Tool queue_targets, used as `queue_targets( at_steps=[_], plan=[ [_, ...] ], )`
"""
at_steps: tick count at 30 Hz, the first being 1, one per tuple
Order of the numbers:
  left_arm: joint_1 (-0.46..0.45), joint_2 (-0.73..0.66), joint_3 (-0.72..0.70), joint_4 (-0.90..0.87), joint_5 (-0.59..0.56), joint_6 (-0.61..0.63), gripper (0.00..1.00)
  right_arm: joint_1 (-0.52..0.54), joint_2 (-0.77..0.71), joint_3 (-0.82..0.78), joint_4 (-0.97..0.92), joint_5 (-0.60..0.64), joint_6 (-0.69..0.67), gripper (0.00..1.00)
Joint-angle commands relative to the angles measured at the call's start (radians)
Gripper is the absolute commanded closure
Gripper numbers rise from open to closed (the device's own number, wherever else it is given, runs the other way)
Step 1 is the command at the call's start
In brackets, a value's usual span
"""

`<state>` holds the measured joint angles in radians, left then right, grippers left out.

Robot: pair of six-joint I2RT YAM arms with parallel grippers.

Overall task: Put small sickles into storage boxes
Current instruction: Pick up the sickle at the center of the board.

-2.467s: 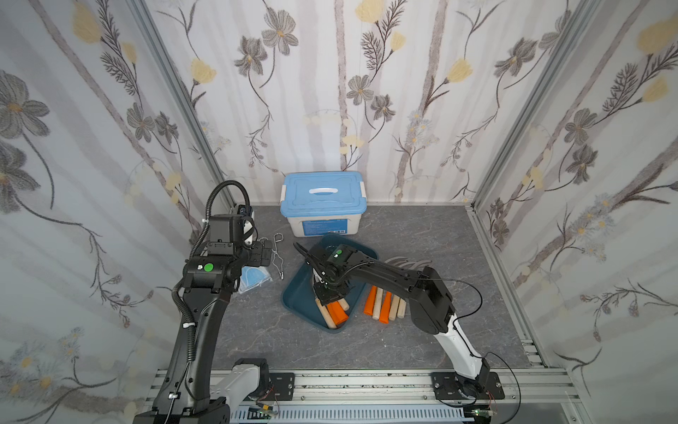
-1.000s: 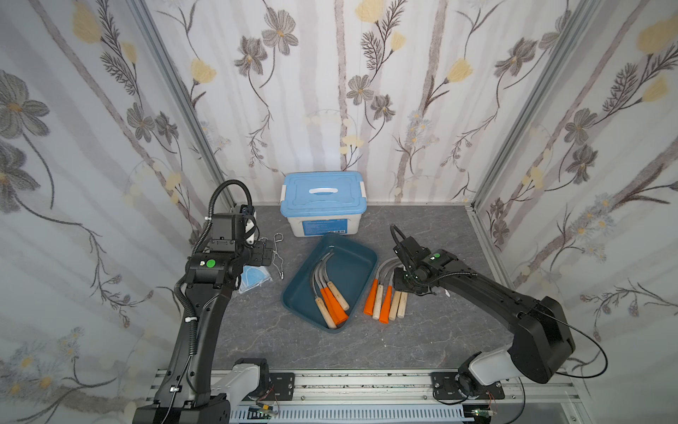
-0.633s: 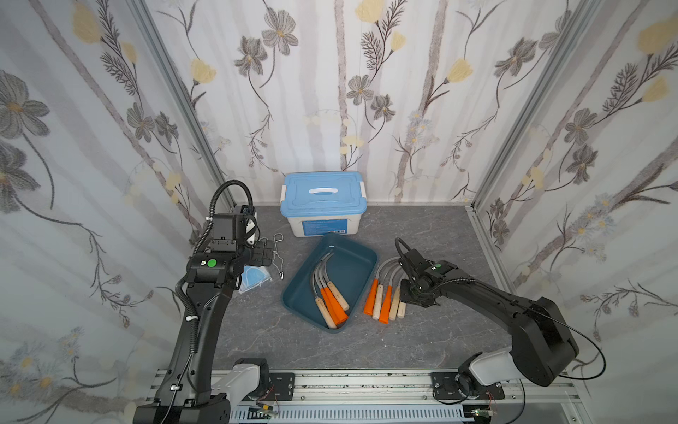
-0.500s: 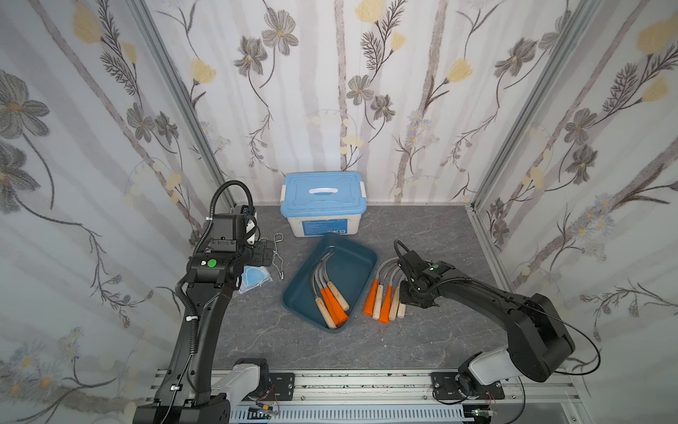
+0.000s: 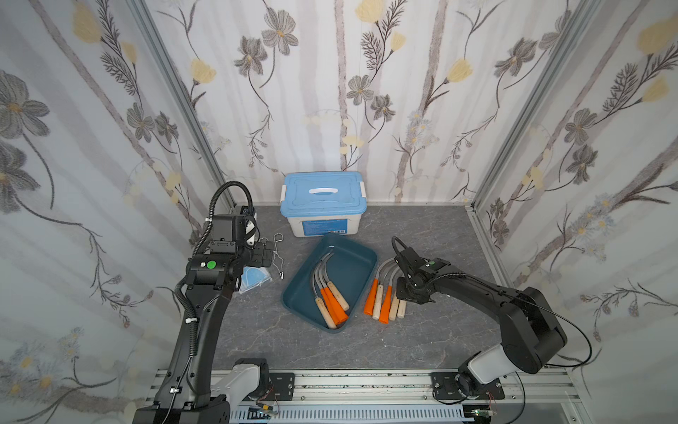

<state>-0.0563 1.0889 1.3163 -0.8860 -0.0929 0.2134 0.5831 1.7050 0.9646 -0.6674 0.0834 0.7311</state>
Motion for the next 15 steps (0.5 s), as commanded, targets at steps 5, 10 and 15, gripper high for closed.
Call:
queue_targets(
  at_steps=[5,10,15],
  plan=[
    [0.001,0.002,-0.006,0.024,0.004,0.012,0.0,-0.004,0.026,0.033,0.023,0.004,-0.005,0.56],
    [-0.001,0.0,-0.011,0.028,0.005,0.012,0.0,-0.012,0.018,0.026,0.017,0.008,-0.012,0.56],
    [-0.002,-0.002,-0.011,0.025,0.003,0.005,0.0,-0.024,0.027,0.033,0.016,0.002,-0.026,0.56]
  ],
)
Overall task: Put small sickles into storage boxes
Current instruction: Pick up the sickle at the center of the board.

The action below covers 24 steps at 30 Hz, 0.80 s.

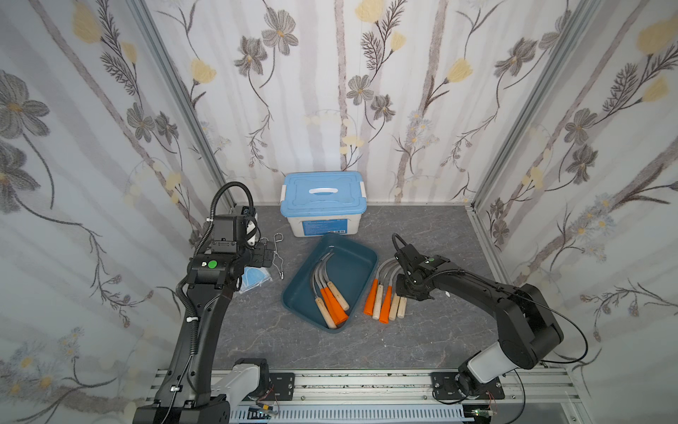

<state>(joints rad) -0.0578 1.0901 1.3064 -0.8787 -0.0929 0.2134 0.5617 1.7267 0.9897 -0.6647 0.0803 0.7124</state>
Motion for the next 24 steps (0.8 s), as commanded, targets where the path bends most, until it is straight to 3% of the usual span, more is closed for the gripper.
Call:
queue_targets(
  at_steps=[1,17,24],
  plan=[
    [0.001,-0.005,-0.002,0.018,0.002,0.002,0.0,-0.004,0.005,0.007,0.014,0.006,-0.006,0.56],
    [0.003,-0.058,-0.055,0.008,-0.01,-0.009,0.0,-0.016,-0.028,0.011,0.006,0.022,-0.004,0.53],
    [0.003,-0.057,-0.047,0.008,-0.016,-0.005,0.0,-0.023,-0.075,0.004,-0.016,0.1,0.027,0.43]
  ],
)
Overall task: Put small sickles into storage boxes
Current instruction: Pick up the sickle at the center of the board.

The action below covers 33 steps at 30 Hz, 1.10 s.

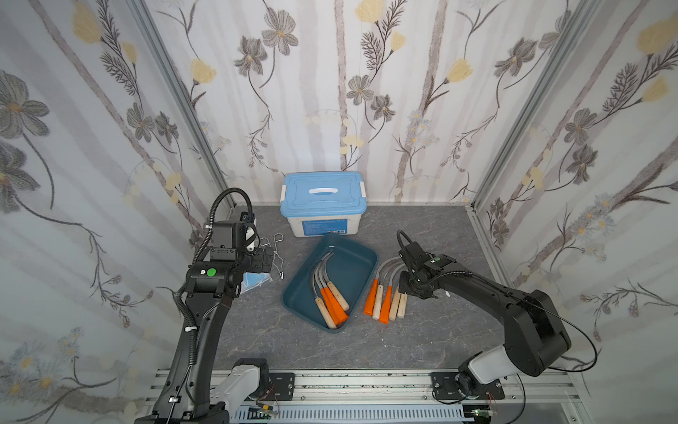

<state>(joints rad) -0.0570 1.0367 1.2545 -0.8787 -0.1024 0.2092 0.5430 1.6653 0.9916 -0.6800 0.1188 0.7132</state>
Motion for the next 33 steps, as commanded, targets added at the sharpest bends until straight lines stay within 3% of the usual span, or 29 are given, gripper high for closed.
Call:
queue_targets(
  at_steps=[1,11,33],
  plan=[
    [0.002,-0.005,0.004,0.009,-0.007,0.001,0.0,-0.007,-0.015,0.002,-0.002,0.063,0.028,0.42],
    [0.002,-0.007,0.005,0.011,-0.008,0.002,0.0,-0.024,-0.014,-0.022,0.01,0.03,0.034,0.38],
    [0.003,-0.024,-0.005,0.007,-0.013,0.006,0.0,-0.037,0.071,-0.031,0.053,-0.026,-0.009,0.42]
  ],
)
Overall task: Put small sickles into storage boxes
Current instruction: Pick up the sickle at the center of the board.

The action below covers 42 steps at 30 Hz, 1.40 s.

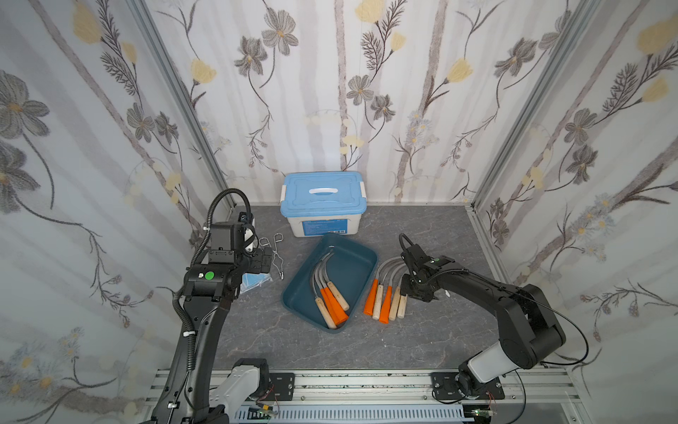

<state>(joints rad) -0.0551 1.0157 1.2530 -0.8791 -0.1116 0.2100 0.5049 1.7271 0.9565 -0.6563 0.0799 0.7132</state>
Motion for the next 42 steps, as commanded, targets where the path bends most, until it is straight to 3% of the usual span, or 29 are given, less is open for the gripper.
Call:
queue_targets(
  at_steps=[1,42],
  plan=[
    [0.001,-0.003,-0.003,0.006,-0.003,0.004,0.0,0.001,0.013,0.002,0.031,0.018,-0.011,0.42],
    [0.001,0.005,0.002,0.003,0.001,0.005,0.0,0.0,0.06,0.028,0.032,0.03,-0.041,0.43]
  ],
)
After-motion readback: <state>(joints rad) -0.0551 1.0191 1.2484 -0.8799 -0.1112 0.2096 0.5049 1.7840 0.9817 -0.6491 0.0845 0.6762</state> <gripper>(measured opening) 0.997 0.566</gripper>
